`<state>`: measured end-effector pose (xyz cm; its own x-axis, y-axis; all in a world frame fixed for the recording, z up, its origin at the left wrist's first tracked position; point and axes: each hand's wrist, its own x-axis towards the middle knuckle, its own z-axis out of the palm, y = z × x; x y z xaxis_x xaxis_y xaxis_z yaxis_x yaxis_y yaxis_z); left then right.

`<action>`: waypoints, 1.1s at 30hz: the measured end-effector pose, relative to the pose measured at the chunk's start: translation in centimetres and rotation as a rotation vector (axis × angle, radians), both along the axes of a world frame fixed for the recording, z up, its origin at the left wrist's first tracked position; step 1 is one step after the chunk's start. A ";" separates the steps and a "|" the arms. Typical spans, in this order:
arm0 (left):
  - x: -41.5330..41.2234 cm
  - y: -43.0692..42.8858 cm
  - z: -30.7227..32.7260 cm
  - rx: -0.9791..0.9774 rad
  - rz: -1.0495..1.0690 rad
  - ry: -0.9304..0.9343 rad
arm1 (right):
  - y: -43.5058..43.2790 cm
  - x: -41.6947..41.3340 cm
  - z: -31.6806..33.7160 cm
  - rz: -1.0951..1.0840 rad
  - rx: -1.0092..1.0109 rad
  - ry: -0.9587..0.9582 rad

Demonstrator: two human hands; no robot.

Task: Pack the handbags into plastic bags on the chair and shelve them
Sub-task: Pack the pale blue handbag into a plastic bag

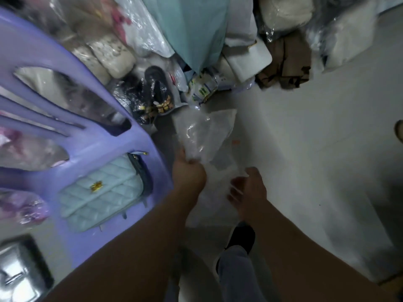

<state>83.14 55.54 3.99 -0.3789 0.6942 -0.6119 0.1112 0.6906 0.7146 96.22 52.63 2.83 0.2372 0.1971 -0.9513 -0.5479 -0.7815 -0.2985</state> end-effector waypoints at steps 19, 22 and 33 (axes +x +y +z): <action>-30.3 -10.8 4.2 -0.417 0.178 0.505 | -0.2 -26.6 2.8 1.445 0.204 -0.646; -31.8 -12.8 3.6 -0.481 0.221 0.617 | -1.5 -27.6 2.5 1.498 0.207 -0.872; -32.5 -16.0 1.9 -0.555 0.307 0.681 | -5.2 -30.4 0.8 1.591 0.419 -1.003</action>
<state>50.61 39.53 5.87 -0.8971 0.1786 -0.4041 0.1409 0.9826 0.1213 65.85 47.44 3.63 -0.0166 0.8957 -0.4444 0.9535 -0.1196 -0.2766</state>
